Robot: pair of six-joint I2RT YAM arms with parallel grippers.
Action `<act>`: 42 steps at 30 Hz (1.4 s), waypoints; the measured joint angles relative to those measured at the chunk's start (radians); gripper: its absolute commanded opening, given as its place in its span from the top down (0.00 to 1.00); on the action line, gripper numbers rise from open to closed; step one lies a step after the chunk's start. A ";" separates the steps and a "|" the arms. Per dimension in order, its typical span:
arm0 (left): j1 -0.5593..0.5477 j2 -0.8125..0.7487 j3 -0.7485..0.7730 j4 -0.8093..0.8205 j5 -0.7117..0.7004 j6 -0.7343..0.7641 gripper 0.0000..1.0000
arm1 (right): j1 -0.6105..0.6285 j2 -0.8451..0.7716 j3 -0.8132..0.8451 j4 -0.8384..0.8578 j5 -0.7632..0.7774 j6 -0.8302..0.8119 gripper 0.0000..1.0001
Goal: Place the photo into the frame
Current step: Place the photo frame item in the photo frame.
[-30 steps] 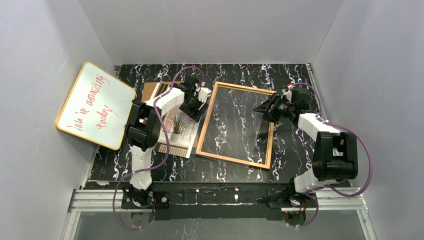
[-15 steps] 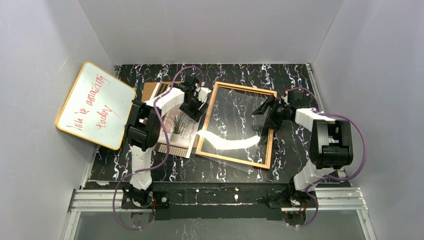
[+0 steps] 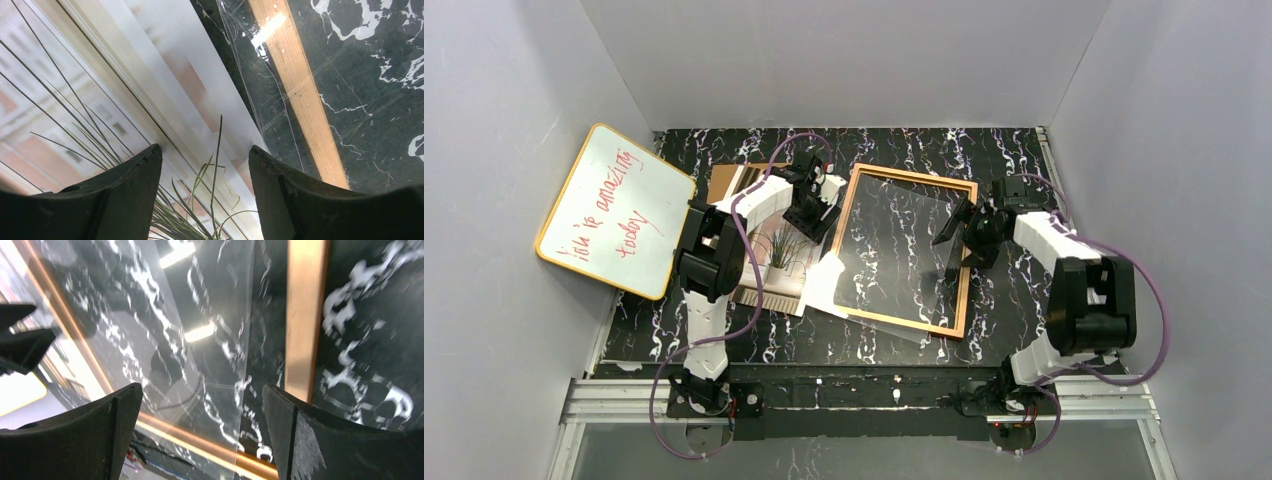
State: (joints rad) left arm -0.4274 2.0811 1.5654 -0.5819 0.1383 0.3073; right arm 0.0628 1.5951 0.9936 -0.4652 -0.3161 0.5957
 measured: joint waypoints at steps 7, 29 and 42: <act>0.000 0.000 -0.003 0.002 0.000 0.004 0.39 | 0.079 -0.202 -0.183 -0.036 -0.099 0.019 0.01; 0.000 -0.005 -0.015 0.014 0.000 0.005 0.39 | 0.085 -0.181 -0.451 0.288 -0.358 0.117 0.12; -0.008 -0.017 -0.033 0.032 -0.012 0.004 0.39 | 0.084 -0.387 -0.504 0.525 -0.301 0.171 0.47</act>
State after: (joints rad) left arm -0.4358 2.0644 1.5322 -0.5499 0.1265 0.3111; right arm 0.1467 1.2083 0.4900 0.0593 -0.6174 0.7670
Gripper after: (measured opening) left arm 0.610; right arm 0.547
